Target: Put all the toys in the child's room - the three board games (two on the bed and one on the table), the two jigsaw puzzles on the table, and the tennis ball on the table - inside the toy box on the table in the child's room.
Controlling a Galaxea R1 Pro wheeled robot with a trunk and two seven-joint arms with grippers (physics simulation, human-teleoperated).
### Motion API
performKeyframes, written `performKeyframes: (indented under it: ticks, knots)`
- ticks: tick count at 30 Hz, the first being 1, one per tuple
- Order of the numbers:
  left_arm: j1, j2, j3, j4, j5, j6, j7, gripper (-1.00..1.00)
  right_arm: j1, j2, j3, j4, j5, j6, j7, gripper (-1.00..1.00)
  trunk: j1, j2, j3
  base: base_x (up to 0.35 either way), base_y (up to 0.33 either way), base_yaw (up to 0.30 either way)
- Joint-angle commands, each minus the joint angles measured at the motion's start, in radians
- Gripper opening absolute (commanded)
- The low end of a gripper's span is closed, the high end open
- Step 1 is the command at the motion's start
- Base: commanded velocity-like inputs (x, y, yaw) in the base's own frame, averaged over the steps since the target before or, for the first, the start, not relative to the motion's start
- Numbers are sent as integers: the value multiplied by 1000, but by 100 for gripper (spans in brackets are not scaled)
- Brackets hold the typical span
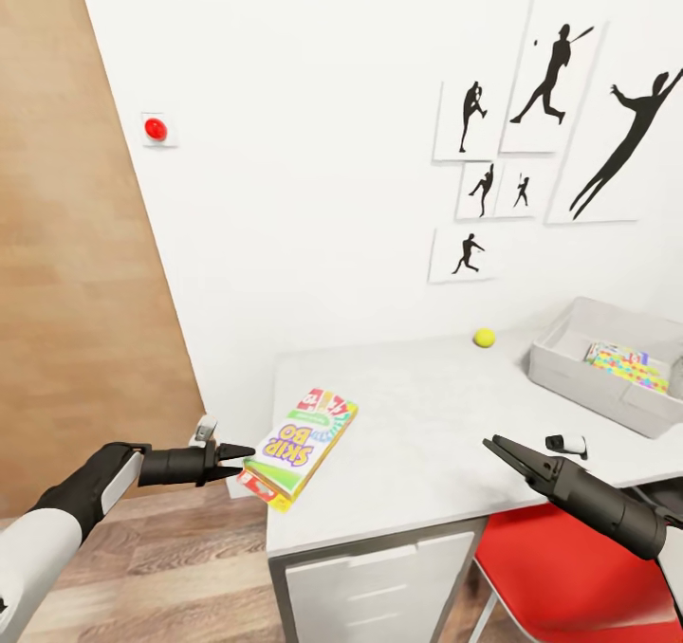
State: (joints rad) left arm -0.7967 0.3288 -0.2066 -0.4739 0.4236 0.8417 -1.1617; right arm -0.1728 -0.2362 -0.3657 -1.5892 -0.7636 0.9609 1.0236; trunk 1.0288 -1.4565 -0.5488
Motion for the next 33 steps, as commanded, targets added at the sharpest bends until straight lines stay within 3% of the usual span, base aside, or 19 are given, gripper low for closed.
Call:
performKeyframes:
  ticks: [1, 33]
  knots:
    - [-1, 1, -5, 0, 6, 7, -1, 100, -1, 0, -1, 0, 0, 4, 3, 100, 0, -1, -1, 35, -60, 0]
    - [-1, -2, -6, 0, 7, 7, -1, 100, -1, 0, -1, 0, 0, 4, 4, 100, 0, -1, -1, -17, -22, 0]
